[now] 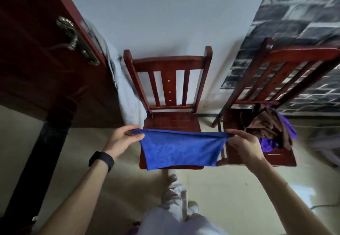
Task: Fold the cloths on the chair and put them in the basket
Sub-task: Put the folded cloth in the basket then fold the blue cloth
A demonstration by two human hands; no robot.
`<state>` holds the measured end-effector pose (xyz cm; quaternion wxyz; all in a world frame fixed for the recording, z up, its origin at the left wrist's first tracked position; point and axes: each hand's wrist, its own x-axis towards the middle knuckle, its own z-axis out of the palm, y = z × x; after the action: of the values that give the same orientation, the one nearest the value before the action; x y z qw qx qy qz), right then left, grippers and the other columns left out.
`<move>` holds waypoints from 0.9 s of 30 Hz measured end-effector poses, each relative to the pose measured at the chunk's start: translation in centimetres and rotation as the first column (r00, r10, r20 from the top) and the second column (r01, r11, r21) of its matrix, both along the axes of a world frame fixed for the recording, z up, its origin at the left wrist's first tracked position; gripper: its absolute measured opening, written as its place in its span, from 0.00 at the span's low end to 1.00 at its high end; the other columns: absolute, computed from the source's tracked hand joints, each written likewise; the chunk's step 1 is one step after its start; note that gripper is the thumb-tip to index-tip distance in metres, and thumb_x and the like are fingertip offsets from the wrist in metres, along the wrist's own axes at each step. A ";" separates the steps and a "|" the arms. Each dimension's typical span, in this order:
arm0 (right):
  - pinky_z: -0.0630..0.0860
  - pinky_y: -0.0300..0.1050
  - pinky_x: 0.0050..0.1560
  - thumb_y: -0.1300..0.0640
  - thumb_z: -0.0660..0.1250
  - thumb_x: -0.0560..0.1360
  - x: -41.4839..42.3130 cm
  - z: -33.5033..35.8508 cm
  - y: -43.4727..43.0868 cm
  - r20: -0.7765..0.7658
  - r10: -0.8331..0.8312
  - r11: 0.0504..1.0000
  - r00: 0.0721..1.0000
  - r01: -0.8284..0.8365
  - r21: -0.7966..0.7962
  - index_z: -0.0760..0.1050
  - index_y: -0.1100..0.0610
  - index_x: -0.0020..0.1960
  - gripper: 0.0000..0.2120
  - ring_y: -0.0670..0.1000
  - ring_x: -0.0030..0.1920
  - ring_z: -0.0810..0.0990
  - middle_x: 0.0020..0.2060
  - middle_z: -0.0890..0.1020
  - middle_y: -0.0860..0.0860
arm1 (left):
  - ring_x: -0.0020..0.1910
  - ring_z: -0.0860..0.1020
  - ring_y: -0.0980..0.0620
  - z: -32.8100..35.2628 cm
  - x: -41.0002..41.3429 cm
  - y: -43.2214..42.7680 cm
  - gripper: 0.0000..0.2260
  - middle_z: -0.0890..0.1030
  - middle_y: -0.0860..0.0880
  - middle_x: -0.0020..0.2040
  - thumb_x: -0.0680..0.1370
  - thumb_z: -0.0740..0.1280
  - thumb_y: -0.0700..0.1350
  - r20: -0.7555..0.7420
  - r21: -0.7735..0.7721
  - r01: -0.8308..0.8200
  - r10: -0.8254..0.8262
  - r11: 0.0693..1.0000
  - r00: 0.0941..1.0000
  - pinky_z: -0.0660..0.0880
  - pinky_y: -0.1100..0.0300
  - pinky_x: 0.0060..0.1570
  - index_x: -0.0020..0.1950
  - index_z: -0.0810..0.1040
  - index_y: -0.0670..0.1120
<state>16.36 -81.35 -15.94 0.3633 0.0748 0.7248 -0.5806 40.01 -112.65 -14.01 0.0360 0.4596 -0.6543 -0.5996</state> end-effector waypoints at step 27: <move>0.76 0.51 0.30 0.63 0.73 0.72 -2.1 -1.6 0.7 -0.589 0.749 0.542 -0.304 -0.230 0.808 0.77 0.60 0.43 0.04 0.57 0.34 0.74 0.34 0.75 0.54 | 0.36 0.78 0.42 -1.0 2.5 -4.7 0.07 0.82 0.47 0.37 0.67 0.78 0.40 0.544 -0.737 0.622 -0.313 0.265 0.778 0.77 0.53 0.30 0.43 0.85 0.46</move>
<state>14.27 -80.67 -17.52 -0.0485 -0.6001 0.7948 -0.0768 42.47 -117.31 -14.97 -0.0045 0.2324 -0.9703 -0.0674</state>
